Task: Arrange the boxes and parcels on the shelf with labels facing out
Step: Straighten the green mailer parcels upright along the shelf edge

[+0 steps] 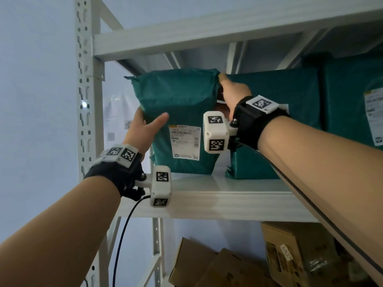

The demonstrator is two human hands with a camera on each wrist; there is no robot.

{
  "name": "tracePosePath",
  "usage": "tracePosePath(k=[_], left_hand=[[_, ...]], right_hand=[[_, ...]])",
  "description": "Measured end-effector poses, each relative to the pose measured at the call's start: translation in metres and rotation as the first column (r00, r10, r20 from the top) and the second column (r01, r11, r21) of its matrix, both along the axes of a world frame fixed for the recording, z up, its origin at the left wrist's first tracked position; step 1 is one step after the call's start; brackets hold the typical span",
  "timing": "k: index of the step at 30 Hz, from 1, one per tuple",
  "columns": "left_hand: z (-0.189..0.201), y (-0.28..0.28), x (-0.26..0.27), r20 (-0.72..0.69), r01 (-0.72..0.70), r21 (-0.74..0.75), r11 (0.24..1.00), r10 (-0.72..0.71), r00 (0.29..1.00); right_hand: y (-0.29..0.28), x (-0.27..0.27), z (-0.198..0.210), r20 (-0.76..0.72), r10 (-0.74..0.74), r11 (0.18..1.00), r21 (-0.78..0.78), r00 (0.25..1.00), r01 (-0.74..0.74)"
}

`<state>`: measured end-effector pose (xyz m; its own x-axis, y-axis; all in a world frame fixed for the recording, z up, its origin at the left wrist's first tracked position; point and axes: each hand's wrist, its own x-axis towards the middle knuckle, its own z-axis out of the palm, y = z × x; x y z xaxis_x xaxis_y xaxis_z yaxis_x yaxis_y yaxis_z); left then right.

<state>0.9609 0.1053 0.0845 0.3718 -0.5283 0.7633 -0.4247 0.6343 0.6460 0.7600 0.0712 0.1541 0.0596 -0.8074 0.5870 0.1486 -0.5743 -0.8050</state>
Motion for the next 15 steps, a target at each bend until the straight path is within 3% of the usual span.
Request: tracePosePath(k=[3,7,9,12,15], left_hand=[[0.01,0.005,-0.004,-0.013,-0.044,-0.048,0.998,0.044,0.999],[0.019,0.008,0.001,-0.22,-0.152,-0.121,0.981,0.122,0.968],[0.021,0.007,-0.001,-0.288,-0.132,-0.099,0.986,0.098,0.953],[0.019,0.001,-0.005,-0.322,-0.162,-0.065,0.985,0.133,0.937],[0.011,-0.007,-0.008,-0.339,-0.11,0.055,0.992,0.122,0.933]], right_hand=[[-0.015,-0.007,0.0,0.108,0.059,0.997,0.04,0.992,-0.063],[0.007,-0.004,-0.011,-0.074,0.052,0.997,-0.046,0.996,-0.055],[0.008,-0.001,-0.016,-0.142,0.044,0.997,-0.063,0.989,-0.054],[0.007,0.0,-0.023,-0.233,0.047,0.994,-0.082,0.971,-0.067],[0.001,0.0,-0.032,-0.319,-0.006,1.0,0.025,0.948,0.015]])
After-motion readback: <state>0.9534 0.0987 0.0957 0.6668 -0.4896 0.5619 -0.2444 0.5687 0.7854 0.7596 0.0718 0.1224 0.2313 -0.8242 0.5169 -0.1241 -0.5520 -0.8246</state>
